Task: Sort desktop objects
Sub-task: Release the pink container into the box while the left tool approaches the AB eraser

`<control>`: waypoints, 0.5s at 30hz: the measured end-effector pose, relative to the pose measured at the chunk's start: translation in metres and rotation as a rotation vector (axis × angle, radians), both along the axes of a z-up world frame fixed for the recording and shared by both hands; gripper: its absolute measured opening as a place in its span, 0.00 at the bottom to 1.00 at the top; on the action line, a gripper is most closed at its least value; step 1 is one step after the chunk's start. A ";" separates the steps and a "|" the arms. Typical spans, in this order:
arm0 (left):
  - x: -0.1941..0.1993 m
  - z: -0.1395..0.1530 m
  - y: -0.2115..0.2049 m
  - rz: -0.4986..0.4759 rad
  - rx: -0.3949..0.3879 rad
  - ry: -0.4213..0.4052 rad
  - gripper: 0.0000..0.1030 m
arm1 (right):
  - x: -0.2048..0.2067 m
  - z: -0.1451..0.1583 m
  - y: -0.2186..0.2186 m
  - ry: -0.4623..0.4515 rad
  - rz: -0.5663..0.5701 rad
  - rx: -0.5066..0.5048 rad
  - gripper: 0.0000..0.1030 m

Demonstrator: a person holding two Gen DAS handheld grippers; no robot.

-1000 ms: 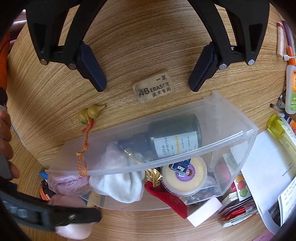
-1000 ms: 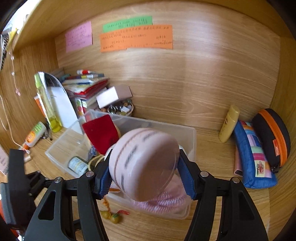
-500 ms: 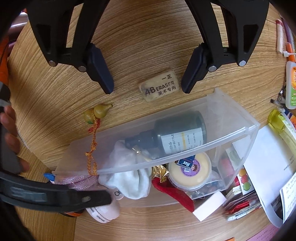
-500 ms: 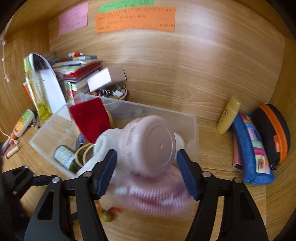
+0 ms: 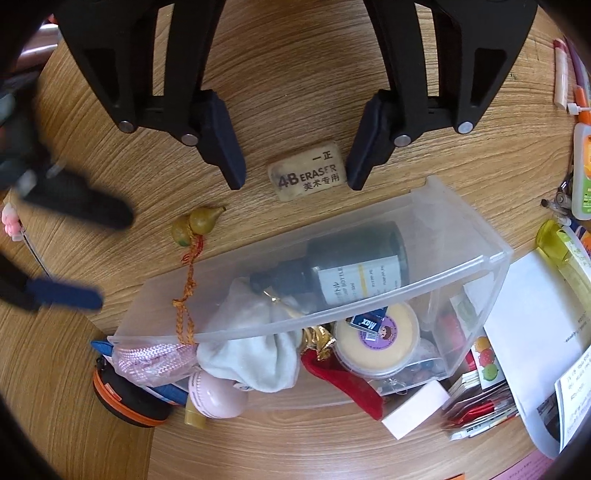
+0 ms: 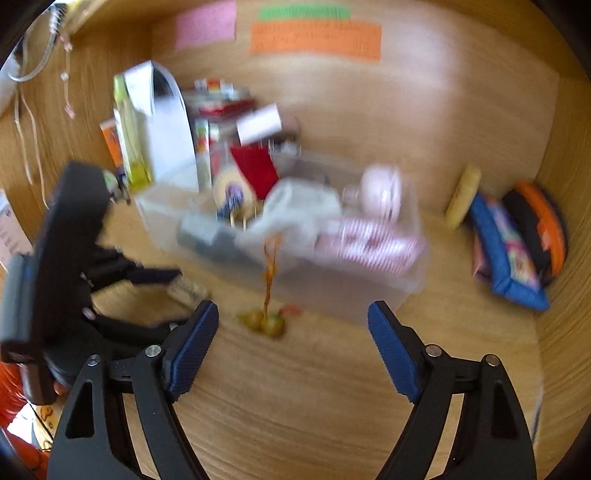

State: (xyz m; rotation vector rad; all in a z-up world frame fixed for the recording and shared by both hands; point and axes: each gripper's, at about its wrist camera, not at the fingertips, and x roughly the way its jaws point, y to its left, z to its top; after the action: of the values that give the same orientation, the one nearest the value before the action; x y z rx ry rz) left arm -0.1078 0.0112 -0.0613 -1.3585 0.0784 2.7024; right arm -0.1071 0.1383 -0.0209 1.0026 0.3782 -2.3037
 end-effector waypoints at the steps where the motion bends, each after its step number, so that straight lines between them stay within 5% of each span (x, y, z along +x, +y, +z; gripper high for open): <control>1: 0.000 0.000 0.000 0.003 -0.002 0.002 0.52 | -0.003 -0.006 -0.001 -0.022 0.000 0.003 0.78; 7: 0.001 0.004 -0.001 0.024 -0.001 0.009 0.43 | -0.014 -0.027 -0.014 -0.070 0.011 0.037 0.76; 9: 0.004 0.003 -0.005 0.026 0.002 0.009 0.42 | -0.019 -0.030 -0.017 -0.085 0.019 0.036 0.66; 15: 0.023 0.001 -0.021 0.029 0.005 0.008 0.42 | -0.026 -0.037 -0.019 -0.134 0.030 0.022 0.58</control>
State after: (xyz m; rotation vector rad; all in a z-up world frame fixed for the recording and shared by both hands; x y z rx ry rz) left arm -0.0848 -0.0096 -0.0607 -1.3577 0.0526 2.7303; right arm -0.1336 0.1195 -0.0584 1.1472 0.3617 -2.1960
